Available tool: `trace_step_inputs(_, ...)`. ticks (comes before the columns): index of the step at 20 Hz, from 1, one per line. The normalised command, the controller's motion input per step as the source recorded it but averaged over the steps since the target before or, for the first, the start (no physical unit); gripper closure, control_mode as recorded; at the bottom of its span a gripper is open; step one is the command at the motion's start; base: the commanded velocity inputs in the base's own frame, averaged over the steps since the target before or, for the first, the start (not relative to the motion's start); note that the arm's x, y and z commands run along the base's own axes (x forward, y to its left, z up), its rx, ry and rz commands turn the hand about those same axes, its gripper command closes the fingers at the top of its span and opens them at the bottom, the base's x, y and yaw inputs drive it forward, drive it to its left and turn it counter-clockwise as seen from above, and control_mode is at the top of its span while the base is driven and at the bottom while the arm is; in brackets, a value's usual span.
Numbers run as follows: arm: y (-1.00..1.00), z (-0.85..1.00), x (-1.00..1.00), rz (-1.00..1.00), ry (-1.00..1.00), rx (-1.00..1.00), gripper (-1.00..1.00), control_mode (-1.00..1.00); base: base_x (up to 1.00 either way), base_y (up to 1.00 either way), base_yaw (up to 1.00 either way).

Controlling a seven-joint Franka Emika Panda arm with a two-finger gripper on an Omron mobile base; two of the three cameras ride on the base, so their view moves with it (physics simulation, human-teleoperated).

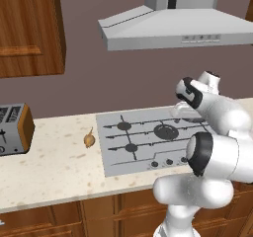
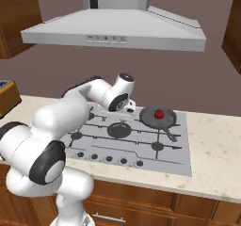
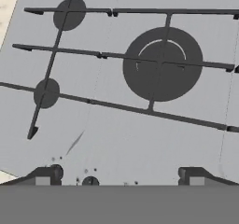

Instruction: Place the pan on the rear right burner on the stove. Then place the tomato and the onion in the pan and turn on the rear right burner.

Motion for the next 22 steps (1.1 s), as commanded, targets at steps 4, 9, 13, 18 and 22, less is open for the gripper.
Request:
trace_step_inputs(4,0.70,0.13,-0.52,0.03,0.00,-0.07,-1.00,-1.00,0.00,0.00,0.00)
trace_step_inputs(9,0.76,0.10,-0.30,0.00,0.00,-0.05,-1.00,-1.00,0.00,0.00,0.00)
trace_step_inputs(13,0.70,0.18,0.00,0.00,0.00,-0.02,-1.00,-1.00,0.00,0.00,0.00)
trace_step_inputs(18,0.49,0.04,0.10,-0.08,0.00,-0.04,-1.00,-1.00,0.00,0.00,0.00)
trace_step_inputs(22,0.36,0.01,0.16,-0.17,0.00,-0.03,-1.00,-1.00,0.00,0.00,0.00)
